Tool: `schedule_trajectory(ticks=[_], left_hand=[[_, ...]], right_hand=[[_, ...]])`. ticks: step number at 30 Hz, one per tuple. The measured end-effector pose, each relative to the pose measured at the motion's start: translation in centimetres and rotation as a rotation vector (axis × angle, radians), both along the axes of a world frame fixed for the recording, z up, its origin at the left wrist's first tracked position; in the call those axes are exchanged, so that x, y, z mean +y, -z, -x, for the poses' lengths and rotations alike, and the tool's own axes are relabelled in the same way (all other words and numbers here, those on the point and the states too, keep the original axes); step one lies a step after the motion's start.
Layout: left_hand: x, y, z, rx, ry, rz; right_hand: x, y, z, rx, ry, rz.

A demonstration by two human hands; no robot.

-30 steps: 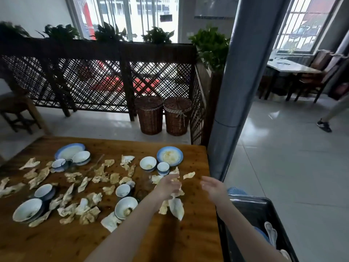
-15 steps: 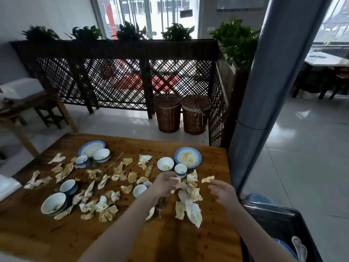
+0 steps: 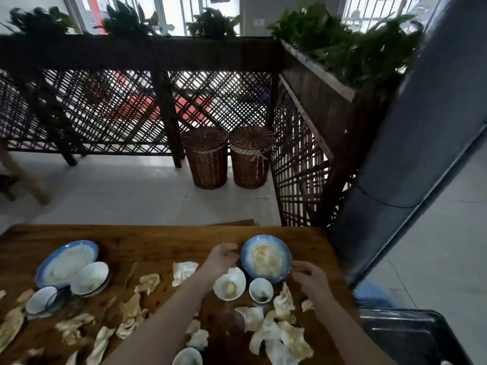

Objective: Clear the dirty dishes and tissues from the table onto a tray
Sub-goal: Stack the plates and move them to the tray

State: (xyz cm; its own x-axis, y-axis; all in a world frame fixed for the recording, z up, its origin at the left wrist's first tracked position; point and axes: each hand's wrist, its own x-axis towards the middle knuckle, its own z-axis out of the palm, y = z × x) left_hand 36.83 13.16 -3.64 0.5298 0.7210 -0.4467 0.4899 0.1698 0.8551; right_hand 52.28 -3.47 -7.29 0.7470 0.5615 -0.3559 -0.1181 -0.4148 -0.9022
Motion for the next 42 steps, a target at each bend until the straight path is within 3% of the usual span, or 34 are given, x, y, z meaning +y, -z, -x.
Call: schedule_trajectory(ticks=[10, 22, 29, 42], left_hand=[[7.1, 9.3, -6.5, 0.234, 0.258, -0.120], [8.3, 13.6, -8.1, 0.112, 0.299, -0.175], [8.0, 9.2, -7.5, -0.038, 0.220, -0.168], [1.2, -1.5, 1.9, -0.075, 0.015, -0.140]], right_hand=[[5.6, 8.4, -4.3, -0.027, 0.080, 0.127], [7.2, 11.8, -4.6, -0.081, 0.093, 0.154], [7.8, 8.5, -5.2, -0.092, 0.158, 0.010], [3.3, -2.8, 1.2, -0.076, 0.029, -0.200]])
